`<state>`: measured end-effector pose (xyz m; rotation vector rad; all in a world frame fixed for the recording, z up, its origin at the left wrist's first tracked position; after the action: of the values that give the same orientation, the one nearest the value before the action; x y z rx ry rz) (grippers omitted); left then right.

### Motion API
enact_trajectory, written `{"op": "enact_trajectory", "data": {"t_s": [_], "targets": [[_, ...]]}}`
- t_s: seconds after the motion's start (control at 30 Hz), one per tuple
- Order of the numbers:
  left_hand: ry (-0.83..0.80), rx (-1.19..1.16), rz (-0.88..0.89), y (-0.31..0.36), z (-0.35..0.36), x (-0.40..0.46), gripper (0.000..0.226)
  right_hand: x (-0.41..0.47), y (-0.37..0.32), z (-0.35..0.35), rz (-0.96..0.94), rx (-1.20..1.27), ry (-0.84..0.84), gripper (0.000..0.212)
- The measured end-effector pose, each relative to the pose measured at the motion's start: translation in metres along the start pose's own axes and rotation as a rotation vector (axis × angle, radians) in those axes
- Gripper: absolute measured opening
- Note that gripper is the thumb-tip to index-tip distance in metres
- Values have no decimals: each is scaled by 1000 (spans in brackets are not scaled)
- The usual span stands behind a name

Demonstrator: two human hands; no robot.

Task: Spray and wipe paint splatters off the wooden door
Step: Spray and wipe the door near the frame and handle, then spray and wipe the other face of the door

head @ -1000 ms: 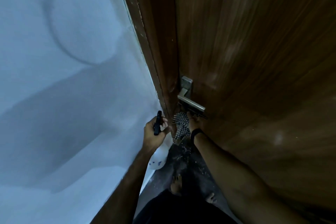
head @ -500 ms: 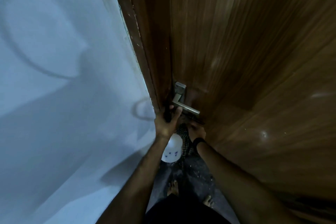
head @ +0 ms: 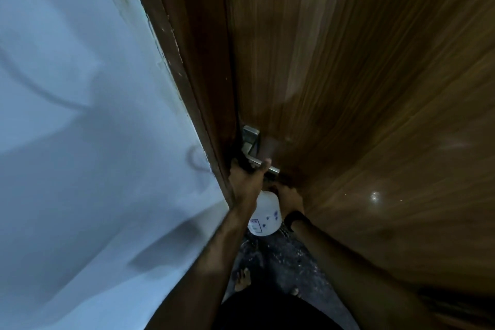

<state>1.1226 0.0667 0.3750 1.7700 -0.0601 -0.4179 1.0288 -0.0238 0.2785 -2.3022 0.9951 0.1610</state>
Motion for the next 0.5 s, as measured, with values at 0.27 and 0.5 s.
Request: {"op": "enact_trajectory", "data": {"t_s": [0.27, 0.5], "targets": [[66, 310, 202, -2, 16, 5, 55, 9, 3, -23, -58, -67, 125, 37], [34, 324, 226, 31, 58, 42, 53, 32, 33, -61, 6, -126, 162, 36]]}}
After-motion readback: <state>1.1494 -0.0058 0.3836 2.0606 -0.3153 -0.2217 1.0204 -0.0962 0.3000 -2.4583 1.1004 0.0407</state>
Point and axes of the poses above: each hand's wrist, its own x-axis towards the middle knuckle, its own z-axis out of the palm, y = z × x, the point moved 3 cm from there along x, towards the middle knuckle, and after that the axes turned 2 degrees about y, right-handed, at the moved point
